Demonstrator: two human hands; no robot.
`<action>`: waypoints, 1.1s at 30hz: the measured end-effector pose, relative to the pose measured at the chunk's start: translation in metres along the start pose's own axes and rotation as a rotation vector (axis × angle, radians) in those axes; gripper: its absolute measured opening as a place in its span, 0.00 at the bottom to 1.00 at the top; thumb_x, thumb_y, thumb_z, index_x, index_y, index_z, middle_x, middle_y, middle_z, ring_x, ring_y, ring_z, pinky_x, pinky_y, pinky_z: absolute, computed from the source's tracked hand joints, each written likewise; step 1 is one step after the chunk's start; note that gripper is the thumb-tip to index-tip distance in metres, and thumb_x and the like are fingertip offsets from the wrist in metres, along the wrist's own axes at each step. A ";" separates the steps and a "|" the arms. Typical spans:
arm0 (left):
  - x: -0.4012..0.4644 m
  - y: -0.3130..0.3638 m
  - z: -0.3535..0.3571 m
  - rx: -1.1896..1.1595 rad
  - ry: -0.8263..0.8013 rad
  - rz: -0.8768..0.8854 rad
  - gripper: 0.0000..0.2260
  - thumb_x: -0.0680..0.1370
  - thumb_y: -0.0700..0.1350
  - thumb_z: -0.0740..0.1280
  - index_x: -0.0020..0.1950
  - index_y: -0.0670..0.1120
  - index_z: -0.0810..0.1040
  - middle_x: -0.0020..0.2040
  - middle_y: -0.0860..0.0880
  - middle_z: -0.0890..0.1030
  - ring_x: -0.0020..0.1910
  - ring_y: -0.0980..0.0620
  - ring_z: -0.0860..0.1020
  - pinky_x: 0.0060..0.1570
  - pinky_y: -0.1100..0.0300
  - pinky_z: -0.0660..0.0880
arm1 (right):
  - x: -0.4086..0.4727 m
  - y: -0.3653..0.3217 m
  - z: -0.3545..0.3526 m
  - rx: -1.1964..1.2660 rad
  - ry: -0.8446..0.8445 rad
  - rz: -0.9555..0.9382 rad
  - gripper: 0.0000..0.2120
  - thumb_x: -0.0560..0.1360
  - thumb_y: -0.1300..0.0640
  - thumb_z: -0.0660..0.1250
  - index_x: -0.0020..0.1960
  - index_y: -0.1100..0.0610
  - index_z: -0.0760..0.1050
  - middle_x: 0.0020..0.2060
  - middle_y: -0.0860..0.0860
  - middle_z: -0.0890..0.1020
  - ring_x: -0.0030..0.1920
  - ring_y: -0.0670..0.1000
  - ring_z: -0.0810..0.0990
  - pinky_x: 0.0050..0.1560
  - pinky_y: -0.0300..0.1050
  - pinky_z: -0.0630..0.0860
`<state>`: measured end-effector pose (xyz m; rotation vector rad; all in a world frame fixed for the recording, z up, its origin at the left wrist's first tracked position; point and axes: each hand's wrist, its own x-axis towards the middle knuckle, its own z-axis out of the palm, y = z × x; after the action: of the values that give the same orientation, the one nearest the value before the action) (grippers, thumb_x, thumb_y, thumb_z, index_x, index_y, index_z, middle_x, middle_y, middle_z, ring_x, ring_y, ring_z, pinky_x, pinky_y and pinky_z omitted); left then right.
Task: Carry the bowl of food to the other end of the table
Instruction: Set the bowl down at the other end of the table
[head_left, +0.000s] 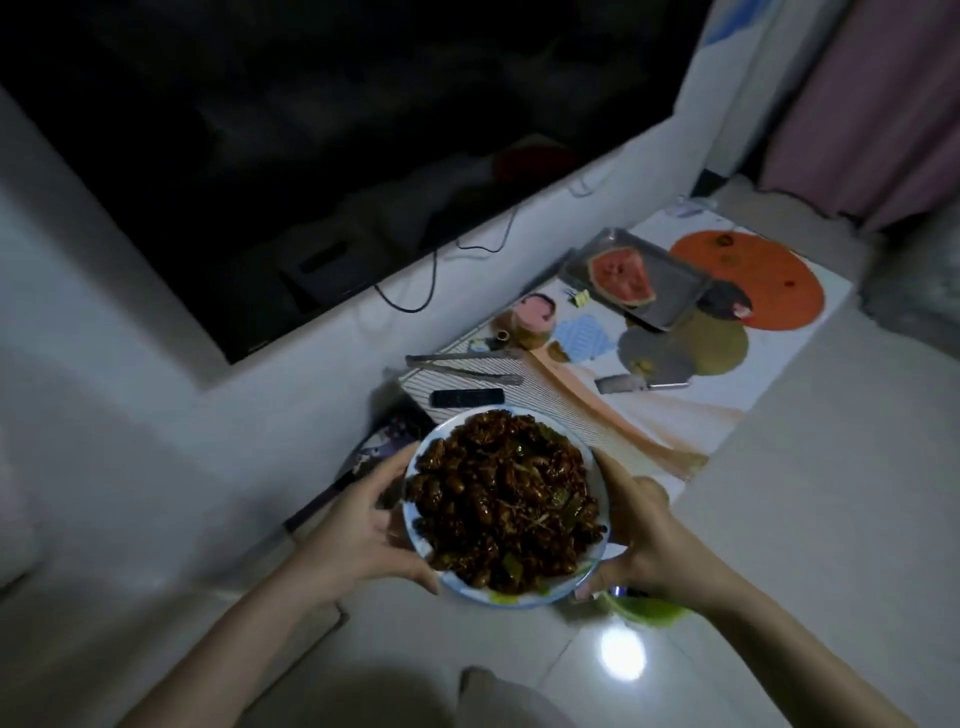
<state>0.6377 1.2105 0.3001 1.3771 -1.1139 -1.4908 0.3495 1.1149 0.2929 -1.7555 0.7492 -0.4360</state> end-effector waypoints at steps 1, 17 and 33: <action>0.014 -0.003 -0.006 0.013 -0.035 -0.011 0.48 0.54 0.27 0.81 0.60 0.68 0.71 0.57 0.67 0.80 0.52 0.46 0.84 0.37 0.53 0.85 | 0.002 0.006 0.001 0.004 0.018 0.017 0.55 0.60 0.60 0.84 0.75 0.39 0.55 0.67 0.32 0.71 0.65 0.39 0.75 0.58 0.42 0.82; 0.251 -0.122 -0.067 0.170 -0.276 -0.300 0.52 0.52 0.28 0.82 0.57 0.75 0.67 0.58 0.54 0.79 0.48 0.49 0.85 0.32 0.49 0.84 | 0.118 0.167 -0.003 0.072 0.264 0.404 0.55 0.58 0.49 0.84 0.68 0.25 0.50 0.63 0.26 0.72 0.62 0.36 0.77 0.52 0.31 0.80; 0.414 -0.242 -0.084 0.442 -0.517 -0.257 0.55 0.60 0.33 0.81 0.64 0.79 0.55 0.61 0.68 0.72 0.54 0.67 0.79 0.38 0.66 0.82 | 0.188 0.337 0.039 -0.099 0.467 0.686 0.57 0.62 0.54 0.82 0.77 0.45 0.46 0.64 0.47 0.76 0.60 0.56 0.79 0.53 0.41 0.74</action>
<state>0.6883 0.8783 -0.0525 1.5093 -1.7201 -1.9361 0.4214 0.9561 -0.0534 -1.3742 1.6556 -0.3356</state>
